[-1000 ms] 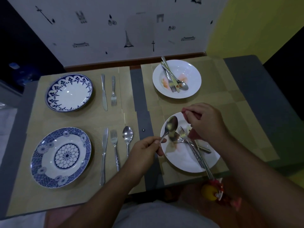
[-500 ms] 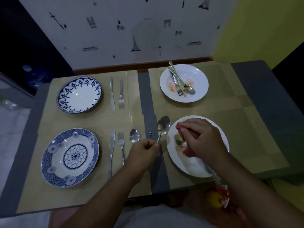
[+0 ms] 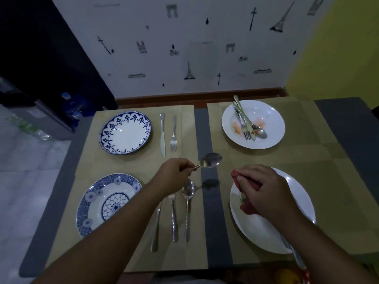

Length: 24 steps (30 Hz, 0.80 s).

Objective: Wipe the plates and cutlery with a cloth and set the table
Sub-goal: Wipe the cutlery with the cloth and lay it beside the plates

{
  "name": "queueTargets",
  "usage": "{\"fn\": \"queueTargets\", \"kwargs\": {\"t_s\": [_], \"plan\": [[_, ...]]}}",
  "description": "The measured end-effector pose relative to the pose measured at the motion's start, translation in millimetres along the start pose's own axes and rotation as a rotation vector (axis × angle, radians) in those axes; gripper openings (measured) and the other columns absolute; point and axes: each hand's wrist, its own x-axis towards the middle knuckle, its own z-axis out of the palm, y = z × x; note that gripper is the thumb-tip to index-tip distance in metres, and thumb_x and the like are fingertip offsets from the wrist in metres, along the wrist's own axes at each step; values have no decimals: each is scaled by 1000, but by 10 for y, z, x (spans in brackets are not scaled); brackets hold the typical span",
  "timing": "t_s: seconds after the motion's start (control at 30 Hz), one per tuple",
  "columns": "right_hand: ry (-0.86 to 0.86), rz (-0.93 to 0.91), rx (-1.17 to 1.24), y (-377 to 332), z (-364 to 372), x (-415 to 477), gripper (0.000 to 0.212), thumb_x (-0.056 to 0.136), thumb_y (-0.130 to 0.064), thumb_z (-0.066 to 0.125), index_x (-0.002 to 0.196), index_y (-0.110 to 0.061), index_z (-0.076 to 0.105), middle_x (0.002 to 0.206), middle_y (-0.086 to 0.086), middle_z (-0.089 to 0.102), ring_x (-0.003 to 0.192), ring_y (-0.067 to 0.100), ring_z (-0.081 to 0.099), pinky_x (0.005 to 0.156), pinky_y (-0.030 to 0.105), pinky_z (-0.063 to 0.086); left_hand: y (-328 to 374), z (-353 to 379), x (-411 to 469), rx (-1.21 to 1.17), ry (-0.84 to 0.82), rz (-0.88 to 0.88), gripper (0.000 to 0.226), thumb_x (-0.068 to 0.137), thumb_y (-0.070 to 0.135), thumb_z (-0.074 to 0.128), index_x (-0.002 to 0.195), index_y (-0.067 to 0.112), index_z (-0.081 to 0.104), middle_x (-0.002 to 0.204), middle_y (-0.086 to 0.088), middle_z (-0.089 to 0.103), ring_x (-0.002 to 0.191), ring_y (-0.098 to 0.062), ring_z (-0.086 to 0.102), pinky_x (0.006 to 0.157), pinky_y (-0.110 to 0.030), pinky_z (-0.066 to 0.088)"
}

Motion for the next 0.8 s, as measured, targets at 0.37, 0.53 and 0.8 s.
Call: {"fn": "queueTargets", "kwargs": {"t_s": [0.37,0.53,0.8], "plan": [[10,-163,-188,-179,706,532,17,86,-20,73,102,-16,76,95,-3,67,91,14,55,77,25,48,163,-184,275,317,-115,207,23,98,16,57,114,15,73,107,1,73,84,-3,60,76,-13,42],[6,38,-270,-84,837,750,8,85,-17,71,92,-17,75,91,-4,63,91,11,50,73,23,44,11,-201,444,456,-167,210,20,95,16,60,110,19,73,104,1,71,95,-10,63,94,-29,52],[-35,105,-185,24,835,712,12,80,-15,76,89,-21,78,82,-10,66,80,10,59,73,29,51,-26,-641,1493,1173,-147,660,22,91,29,62,113,33,66,111,-1,60,121,-25,44,115,-49,19]]}}
